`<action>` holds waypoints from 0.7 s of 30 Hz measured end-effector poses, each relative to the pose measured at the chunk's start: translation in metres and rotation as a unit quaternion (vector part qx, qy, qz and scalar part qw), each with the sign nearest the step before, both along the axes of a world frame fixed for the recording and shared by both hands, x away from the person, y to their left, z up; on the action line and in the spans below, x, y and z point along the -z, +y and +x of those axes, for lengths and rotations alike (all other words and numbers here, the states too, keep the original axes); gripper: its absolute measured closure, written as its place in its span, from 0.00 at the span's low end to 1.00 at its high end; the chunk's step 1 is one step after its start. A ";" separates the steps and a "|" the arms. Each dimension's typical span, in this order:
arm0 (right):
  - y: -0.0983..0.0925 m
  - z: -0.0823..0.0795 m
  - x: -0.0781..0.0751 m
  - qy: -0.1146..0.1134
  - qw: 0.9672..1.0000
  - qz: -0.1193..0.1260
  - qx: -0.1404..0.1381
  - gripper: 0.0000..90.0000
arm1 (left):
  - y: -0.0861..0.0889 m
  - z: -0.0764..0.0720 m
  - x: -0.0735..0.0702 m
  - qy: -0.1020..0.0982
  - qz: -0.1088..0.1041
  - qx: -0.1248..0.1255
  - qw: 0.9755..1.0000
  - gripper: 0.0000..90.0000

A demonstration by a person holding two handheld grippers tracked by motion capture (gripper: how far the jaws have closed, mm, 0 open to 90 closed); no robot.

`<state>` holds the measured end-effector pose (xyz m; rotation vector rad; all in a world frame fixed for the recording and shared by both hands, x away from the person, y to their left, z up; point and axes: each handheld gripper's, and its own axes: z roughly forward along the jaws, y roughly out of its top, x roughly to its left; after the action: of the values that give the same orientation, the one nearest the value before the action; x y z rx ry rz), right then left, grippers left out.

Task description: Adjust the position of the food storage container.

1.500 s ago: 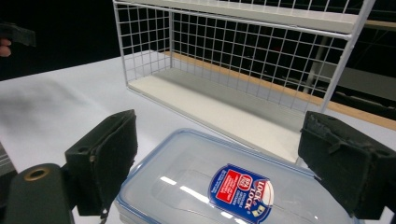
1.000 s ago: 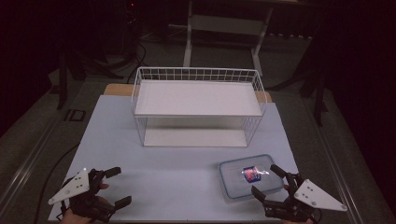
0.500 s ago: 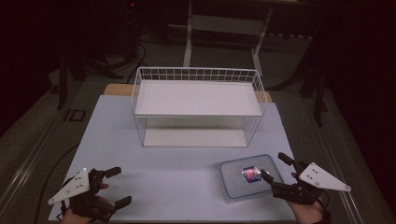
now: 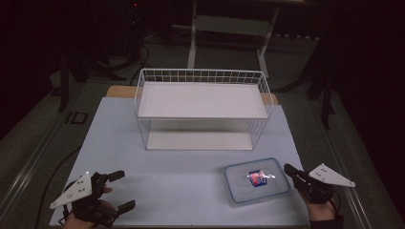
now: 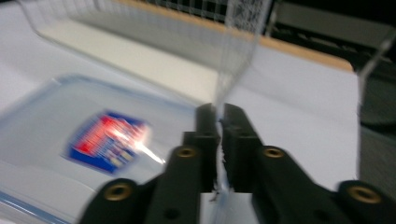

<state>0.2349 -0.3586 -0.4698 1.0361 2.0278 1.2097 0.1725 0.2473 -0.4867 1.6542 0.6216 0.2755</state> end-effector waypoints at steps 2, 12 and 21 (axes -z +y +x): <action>-0.008 0.003 0.007 0.010 1.000 -0.008 0.013 1.00 | 0.000 -0.001 0.000 -0.001 0.002 0.000 1.000 0.00; -0.024 0.007 0.038 0.063 0.997 -0.009 0.032 1.00 | -0.003 -0.002 0.000 -0.003 0.009 0.005 1.000 0.00; -0.017 0.005 0.040 0.071 0.997 -0.006 0.024 1.00 | -0.003 -0.002 0.000 -0.005 0.011 0.005 1.000 0.00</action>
<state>0.2399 -0.3757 -0.5098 1.1899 2.1013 1.1268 0.1708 0.2444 -0.4864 1.6758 0.6050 0.2845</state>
